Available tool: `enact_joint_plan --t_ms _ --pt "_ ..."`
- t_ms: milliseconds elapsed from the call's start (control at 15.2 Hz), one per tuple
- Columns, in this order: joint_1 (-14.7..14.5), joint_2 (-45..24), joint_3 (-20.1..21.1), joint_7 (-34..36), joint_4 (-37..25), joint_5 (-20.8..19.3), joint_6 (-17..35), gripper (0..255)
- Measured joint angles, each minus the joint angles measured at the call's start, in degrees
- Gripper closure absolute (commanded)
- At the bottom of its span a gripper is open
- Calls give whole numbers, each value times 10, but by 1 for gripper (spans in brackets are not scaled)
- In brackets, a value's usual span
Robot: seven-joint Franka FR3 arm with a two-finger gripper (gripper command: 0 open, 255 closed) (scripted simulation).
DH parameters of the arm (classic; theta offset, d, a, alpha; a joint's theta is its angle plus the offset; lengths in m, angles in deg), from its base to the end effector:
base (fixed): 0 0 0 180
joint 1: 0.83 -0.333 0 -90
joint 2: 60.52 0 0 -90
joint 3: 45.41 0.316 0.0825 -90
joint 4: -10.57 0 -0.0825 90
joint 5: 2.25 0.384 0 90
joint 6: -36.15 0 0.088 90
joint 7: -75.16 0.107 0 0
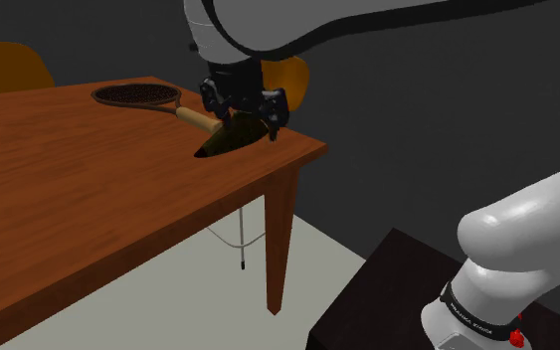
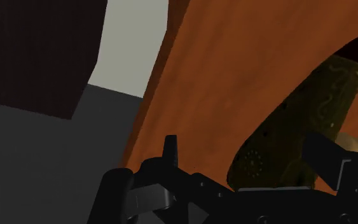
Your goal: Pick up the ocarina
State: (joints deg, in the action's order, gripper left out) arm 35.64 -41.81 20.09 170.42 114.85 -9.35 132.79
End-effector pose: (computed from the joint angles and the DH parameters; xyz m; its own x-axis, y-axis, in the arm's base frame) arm 0.4274 0.2982 0.5838 0.3561 -0.8419 0.4054 -0.9136 -0.4049 -0.0382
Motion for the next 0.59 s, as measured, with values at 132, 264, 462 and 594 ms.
enact_joint_plan --t_ms 132,264,462,594 --pt "175 -70 207 102 -70 -66 -28 0" --pt "356 -23 350 127 -139 -43 -45 0" --pt "405 10 375 130 -149 -7 -35 0" --pt "402 10 375 138 -131 -6 -19 0"
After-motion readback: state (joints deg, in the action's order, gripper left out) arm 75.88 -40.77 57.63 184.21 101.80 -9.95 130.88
